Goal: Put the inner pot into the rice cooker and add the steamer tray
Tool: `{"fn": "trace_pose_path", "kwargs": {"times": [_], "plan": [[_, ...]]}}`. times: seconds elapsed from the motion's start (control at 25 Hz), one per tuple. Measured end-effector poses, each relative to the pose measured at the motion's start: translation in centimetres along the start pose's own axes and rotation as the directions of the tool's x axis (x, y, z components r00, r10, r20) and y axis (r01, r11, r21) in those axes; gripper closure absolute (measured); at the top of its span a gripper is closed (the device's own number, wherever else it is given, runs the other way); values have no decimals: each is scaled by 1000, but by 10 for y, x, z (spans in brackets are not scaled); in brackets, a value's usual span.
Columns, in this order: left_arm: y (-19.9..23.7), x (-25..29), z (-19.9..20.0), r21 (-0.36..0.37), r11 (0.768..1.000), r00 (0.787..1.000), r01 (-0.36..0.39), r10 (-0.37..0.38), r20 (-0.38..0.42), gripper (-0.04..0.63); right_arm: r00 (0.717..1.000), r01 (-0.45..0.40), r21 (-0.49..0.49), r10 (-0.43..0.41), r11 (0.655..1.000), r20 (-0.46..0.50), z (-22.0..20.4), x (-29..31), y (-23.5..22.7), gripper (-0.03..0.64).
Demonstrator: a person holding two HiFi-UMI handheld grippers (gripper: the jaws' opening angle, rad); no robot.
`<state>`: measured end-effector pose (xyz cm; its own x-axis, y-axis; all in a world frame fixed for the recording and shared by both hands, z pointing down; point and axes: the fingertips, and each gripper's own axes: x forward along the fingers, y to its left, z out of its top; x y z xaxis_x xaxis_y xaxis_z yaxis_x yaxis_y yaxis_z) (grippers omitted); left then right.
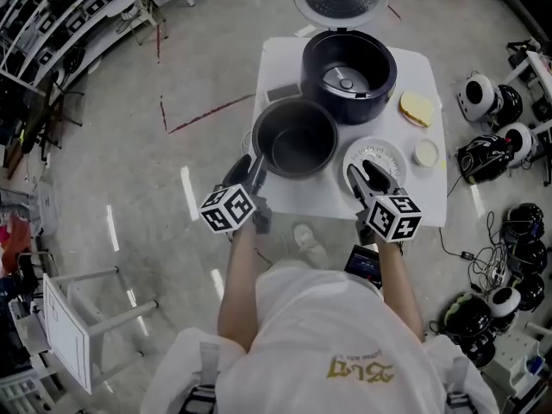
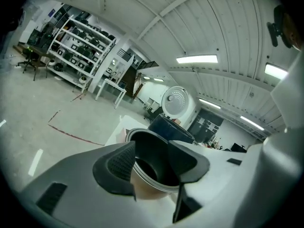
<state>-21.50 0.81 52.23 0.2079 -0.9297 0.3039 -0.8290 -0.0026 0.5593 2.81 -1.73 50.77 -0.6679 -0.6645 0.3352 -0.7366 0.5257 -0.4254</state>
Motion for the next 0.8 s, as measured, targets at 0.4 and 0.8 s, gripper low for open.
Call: {"fn": "trace_pose_path", "kwargs": {"times": [0.4, 0.8], "plan": [[47, 42, -8, -53, 996, 996, -65, 61, -71, 405, 992, -18, 99, 30, 995, -120, -17, 75, -20, 443], [66, 61, -13, -109, 992, 993, -66, 54, -105, 411, 983, 12, 115, 9, 993, -182, -30, 111, -25, 444]]}}
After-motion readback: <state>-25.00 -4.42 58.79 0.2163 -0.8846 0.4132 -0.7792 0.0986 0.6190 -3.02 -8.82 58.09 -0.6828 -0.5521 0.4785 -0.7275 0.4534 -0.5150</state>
